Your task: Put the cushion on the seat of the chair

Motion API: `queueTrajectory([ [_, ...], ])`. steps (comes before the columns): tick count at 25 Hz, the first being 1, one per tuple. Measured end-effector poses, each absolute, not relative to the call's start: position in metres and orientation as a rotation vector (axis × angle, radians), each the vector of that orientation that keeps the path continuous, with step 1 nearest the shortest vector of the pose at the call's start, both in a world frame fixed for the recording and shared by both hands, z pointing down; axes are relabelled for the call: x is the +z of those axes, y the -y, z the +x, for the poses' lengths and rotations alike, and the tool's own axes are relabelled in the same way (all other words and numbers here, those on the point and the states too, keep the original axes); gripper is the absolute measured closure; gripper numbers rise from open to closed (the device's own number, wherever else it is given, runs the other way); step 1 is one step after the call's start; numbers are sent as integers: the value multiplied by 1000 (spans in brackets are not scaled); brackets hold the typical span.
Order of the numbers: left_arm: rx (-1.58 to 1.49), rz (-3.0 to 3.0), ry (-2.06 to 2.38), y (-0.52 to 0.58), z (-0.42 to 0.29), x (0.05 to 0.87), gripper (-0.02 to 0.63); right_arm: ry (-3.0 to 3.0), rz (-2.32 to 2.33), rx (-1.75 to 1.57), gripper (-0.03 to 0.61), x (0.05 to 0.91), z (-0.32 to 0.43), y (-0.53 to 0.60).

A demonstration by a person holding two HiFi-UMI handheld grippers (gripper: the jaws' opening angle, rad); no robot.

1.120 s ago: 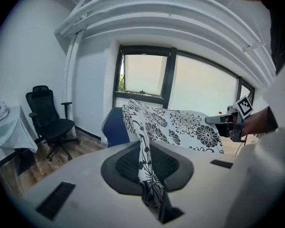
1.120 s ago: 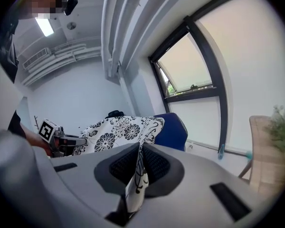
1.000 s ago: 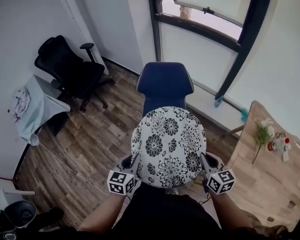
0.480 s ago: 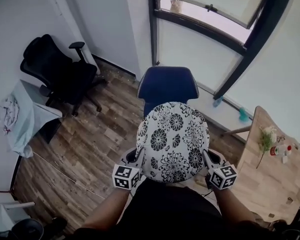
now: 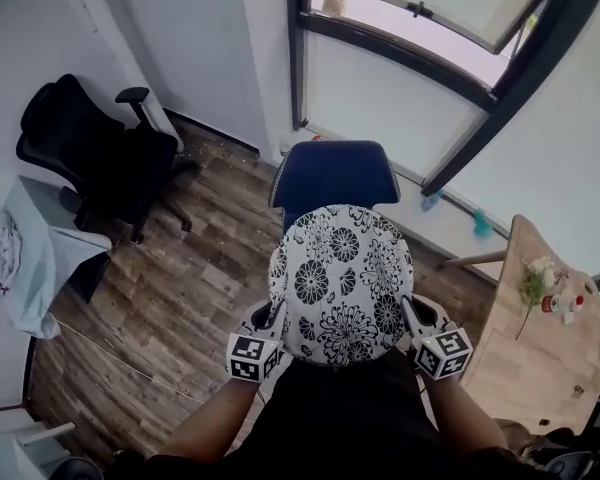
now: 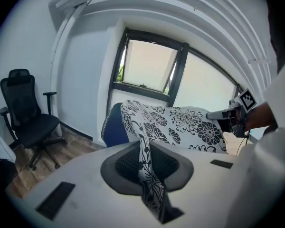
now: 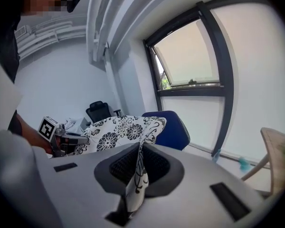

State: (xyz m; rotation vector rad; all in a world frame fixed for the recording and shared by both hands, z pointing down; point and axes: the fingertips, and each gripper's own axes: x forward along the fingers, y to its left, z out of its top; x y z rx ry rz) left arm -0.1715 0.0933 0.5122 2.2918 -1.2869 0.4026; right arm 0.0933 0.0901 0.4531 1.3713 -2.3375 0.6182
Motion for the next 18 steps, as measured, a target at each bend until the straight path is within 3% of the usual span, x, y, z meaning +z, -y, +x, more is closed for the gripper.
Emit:
queueTrajectory([
  [13, 526, 2252, 1312, -52, -169, 582, 583, 2324, 1400, 768, 543, 530, 118, -40],
  [18, 621, 2264, 1278, -32, -166, 624, 583, 2313, 1297, 632, 543, 581, 114, -20],
])
